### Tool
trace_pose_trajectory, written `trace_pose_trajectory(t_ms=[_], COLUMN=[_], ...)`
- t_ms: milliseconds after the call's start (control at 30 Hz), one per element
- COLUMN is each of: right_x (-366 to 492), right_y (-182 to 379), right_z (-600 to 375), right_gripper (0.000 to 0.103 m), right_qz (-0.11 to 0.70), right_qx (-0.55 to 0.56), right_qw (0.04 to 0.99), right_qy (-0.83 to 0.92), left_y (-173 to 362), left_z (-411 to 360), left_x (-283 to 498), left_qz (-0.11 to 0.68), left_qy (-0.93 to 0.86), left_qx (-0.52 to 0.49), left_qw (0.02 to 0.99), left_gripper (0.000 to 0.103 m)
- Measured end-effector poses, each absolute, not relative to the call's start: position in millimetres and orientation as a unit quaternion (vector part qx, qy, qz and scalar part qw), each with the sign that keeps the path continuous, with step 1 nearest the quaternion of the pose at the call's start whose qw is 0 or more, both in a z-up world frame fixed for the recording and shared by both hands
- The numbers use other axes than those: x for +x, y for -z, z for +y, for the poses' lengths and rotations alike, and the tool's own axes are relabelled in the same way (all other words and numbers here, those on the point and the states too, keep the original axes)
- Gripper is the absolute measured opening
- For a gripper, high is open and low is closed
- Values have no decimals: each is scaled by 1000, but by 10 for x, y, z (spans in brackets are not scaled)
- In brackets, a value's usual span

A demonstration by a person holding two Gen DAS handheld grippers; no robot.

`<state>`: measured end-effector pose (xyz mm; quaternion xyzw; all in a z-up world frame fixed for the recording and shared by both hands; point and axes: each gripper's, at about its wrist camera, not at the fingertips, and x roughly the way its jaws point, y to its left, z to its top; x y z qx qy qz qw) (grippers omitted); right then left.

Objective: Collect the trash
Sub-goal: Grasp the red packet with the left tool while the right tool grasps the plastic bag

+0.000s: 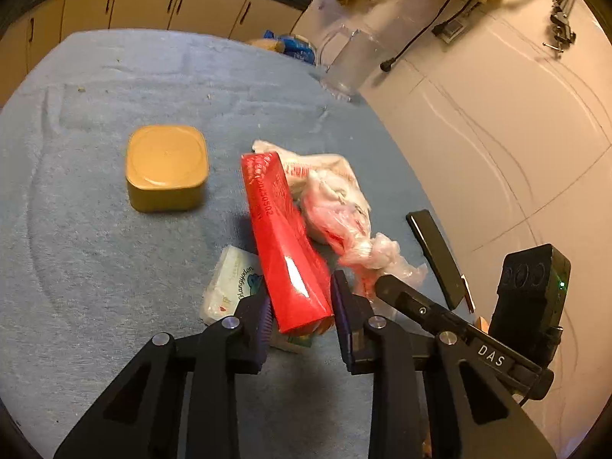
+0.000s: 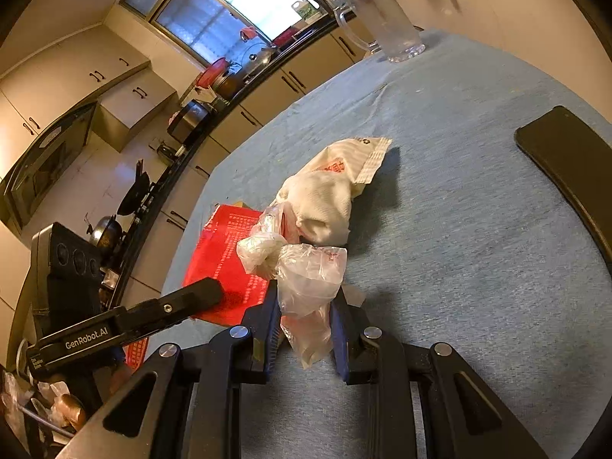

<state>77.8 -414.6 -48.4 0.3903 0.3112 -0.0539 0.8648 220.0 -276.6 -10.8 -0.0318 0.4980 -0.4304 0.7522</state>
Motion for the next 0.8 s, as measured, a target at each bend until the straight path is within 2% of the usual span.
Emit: trace_pose_trajectory(t_ms=[133,800], right_x=[701,902], right_y=[449,179], right_z=[-4150,-3625], right_gripper=[26,26], right_qz=[304,314], right_qx=[393,349], right_qw=[866,882], right_qy=[57,30], left_y=[-4,-310], left_z=[-2635,-1653], left_x=[2125,1945], left_qz=[475,399], left_qy=[432,397], left_qx=[-26,-39], left_qw=[766,826], left_gripper=[21,21])
